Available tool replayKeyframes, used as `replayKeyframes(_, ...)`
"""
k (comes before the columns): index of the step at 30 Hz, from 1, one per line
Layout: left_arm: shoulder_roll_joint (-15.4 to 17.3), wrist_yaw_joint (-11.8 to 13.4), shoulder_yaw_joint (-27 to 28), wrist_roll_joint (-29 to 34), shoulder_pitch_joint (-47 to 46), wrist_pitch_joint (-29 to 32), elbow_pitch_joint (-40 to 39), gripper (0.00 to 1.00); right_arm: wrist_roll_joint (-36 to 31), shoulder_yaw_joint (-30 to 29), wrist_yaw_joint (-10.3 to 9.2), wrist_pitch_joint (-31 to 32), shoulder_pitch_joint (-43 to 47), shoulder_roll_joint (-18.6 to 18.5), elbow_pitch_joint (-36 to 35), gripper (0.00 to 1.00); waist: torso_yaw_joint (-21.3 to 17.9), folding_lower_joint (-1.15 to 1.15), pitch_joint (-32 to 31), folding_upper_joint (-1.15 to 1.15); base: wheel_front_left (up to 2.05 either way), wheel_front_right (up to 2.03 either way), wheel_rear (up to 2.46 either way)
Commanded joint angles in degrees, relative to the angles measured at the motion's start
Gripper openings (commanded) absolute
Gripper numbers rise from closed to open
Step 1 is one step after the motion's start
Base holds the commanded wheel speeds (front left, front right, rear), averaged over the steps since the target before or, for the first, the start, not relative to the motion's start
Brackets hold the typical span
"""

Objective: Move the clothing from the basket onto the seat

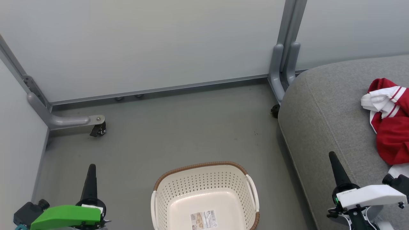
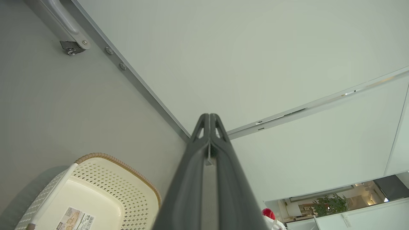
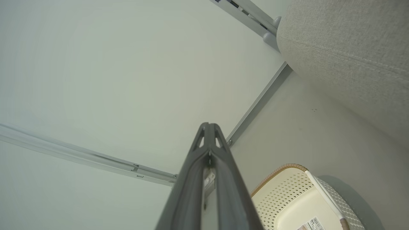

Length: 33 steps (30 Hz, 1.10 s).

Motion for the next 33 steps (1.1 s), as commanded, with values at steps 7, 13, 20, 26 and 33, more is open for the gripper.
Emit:
replayKeyframes(7,0.6,-0.6,0.7,-4.7,-2.7,1.3,0.5,0.00,5.1,-0.7,-0.03,1.2,-1.9,-0.4,0.6,0.00,-0.2,0.00,0.3,0.27,0.00,0.00,0.00)
replayKeyframes(13,0.6,-0.9,1.1,-7.8,-3.4,2.0,1.1,0.00,8.3,-1.1,-0.04,2.0,-2.4,-0.4,1.1,0.00,-0.3,0.00,0.5,0.29,0.00,0.00,0.00)
replayKeyframes(20,0.6,-1.1,1.5,-11.2,-4.3,2.9,1.8,0.00,12.0,-1.5,-0.03,2.9,-3.1,-0.3,1.7,0.00,-0.4,0.00,0.8,0.31,0.00,0.00,0.00)
replayKeyframes(26,0.6,-1.3,1.9,-13.9,-5.0,3.6,2.4,0.00,14.9,-1.9,-0.04,3.6,-3.5,-0.2,2.3,0.00,-0.5,0.00,1.0,0.33,0.00,0.00,0.00)
replayKeyframes(33,0.6,-1.5,2.3,-16.9,-5.8,4.5,3.0,0.00,18.1,-2.3,-0.04,4.5,-4.0,-0.2,2.9,0.00,-0.7,0.00,1.2,0.36,0.00,0.00,0.00)
